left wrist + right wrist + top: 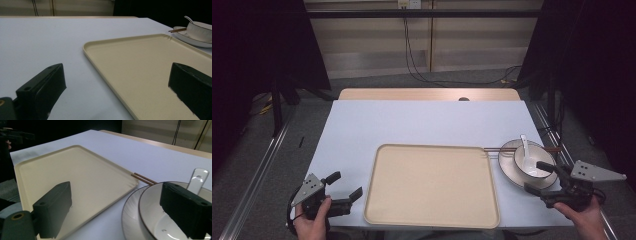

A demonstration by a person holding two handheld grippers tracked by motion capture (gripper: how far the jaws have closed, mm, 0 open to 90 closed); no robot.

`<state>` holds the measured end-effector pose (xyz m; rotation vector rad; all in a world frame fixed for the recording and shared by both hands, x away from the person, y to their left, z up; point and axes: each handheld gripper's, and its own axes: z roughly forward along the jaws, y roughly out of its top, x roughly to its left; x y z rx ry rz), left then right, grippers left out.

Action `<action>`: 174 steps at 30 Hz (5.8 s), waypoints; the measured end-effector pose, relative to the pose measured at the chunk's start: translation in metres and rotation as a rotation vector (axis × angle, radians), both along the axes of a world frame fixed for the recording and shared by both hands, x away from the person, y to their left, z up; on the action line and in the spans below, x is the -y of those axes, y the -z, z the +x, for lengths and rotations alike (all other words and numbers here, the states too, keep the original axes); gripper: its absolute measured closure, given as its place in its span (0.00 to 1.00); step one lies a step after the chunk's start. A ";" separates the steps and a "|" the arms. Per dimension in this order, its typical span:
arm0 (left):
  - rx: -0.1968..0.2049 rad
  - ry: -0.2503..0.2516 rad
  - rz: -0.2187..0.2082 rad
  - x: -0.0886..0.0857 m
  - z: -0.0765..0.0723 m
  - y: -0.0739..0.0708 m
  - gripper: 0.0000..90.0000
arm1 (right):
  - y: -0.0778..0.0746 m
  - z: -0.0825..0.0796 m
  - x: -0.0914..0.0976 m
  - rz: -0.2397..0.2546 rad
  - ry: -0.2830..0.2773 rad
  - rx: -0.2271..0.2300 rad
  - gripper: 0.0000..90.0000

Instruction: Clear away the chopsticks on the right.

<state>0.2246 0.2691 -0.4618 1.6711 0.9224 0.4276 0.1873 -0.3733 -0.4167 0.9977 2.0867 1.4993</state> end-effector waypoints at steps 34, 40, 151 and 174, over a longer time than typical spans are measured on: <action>-0.015 0.000 0.035 -0.003 0.003 0.002 0.01 | -0.016 0.148 0.100 -0.416 -0.115 -0.217 0.73; -0.020 -0.007 0.042 -0.002 0.004 0.002 0.01 | -0.005 0.163 0.101 -0.507 -0.172 -0.281 0.76; -0.003 -0.001 0.046 -0.001 0.002 0.000 0.01 | -0.016 0.030 -0.055 -0.084 0.108 -0.356 0.95; -0.007 -0.007 0.053 -0.002 0.003 0.001 0.01 | 0.030 0.045 -0.126 -0.121 0.143 -0.479 0.95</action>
